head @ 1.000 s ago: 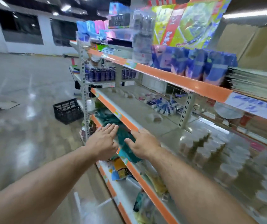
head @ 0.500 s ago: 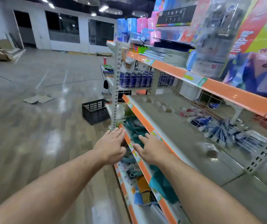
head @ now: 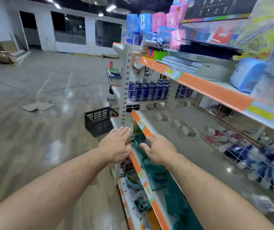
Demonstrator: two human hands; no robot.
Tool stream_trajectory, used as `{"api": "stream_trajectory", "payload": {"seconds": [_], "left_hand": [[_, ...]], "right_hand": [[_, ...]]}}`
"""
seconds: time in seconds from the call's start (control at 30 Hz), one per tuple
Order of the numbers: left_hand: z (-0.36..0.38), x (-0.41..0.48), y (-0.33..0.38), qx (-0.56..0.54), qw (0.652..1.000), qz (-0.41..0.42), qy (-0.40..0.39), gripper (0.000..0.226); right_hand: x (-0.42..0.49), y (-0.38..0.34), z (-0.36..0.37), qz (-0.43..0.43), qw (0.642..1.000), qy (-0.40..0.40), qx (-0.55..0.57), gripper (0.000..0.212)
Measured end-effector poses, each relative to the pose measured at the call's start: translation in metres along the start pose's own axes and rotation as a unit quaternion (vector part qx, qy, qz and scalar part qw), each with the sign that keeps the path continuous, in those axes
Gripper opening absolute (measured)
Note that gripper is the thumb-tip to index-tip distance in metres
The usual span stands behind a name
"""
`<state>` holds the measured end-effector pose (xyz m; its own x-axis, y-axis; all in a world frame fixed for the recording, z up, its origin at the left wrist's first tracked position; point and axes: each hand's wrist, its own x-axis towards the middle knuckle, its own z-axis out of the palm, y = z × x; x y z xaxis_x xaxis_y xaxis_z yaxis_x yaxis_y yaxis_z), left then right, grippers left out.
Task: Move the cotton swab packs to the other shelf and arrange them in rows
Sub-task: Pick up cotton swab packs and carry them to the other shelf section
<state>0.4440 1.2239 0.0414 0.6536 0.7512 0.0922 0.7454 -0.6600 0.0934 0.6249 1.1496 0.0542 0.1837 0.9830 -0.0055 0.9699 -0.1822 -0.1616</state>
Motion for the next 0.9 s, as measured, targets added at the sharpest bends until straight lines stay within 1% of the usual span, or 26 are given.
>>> {"api": "stream_trajectory", "payload": {"seconds": [0.1,0.23,0.33,0.43,0.57,0.63,0.7,0.77,0.83,0.87,0.9], "left_hand": [[0.004,0.053,-0.021,-0.013,0.999,0.041,-0.004,0.07],[0.007,0.12,-0.044,-0.015,0.995,0.095,-0.016,0.078],[0.013,0.169,-0.054,-0.005,0.99,0.134,-0.03,0.072],[0.019,0.212,-0.05,-0.021,0.986,0.161,-0.043,0.069],[0.03,0.259,-0.027,-0.036,0.978,0.2,-0.048,0.071],[0.035,0.277,-0.016,-0.046,0.974,0.216,-0.048,0.07],[0.038,0.296,-0.009,-0.044,0.972,0.226,-0.053,0.072],[0.045,0.317,-0.006,-0.042,0.97,0.234,-0.056,0.08],[0.055,0.339,-0.006,-0.035,0.969,0.233,-0.076,0.091],[0.058,0.347,-0.006,-0.037,0.968,0.232,-0.085,0.093],[0.059,0.353,-0.005,-0.043,0.968,0.229,-0.092,0.09]], "right_hand": [[0.045,0.009,0.006,0.043,0.999,0.011,0.008,0.056],[0.092,0.023,0.001,0.108,0.994,-0.004,0.0,0.06],[0.119,0.034,-0.002,0.165,0.986,0.01,0.026,0.061],[0.136,0.049,-0.001,0.2,0.978,0.023,0.048,0.059],[0.155,0.078,0.003,0.245,0.969,0.018,0.027,0.062],[0.169,0.097,0.003,0.254,0.967,0.008,0.022,0.062],[0.182,0.112,0.003,0.246,0.969,0.017,0.019,0.059],[0.193,0.124,0.003,0.234,0.972,0.023,-0.006,0.055],[0.205,0.133,0.004,0.248,0.968,0.016,-0.028,0.051],[0.211,0.137,0.004,0.26,0.965,0.009,-0.034,0.051],[0.218,0.14,0.003,0.266,0.963,0.005,-0.045,0.051]]}}
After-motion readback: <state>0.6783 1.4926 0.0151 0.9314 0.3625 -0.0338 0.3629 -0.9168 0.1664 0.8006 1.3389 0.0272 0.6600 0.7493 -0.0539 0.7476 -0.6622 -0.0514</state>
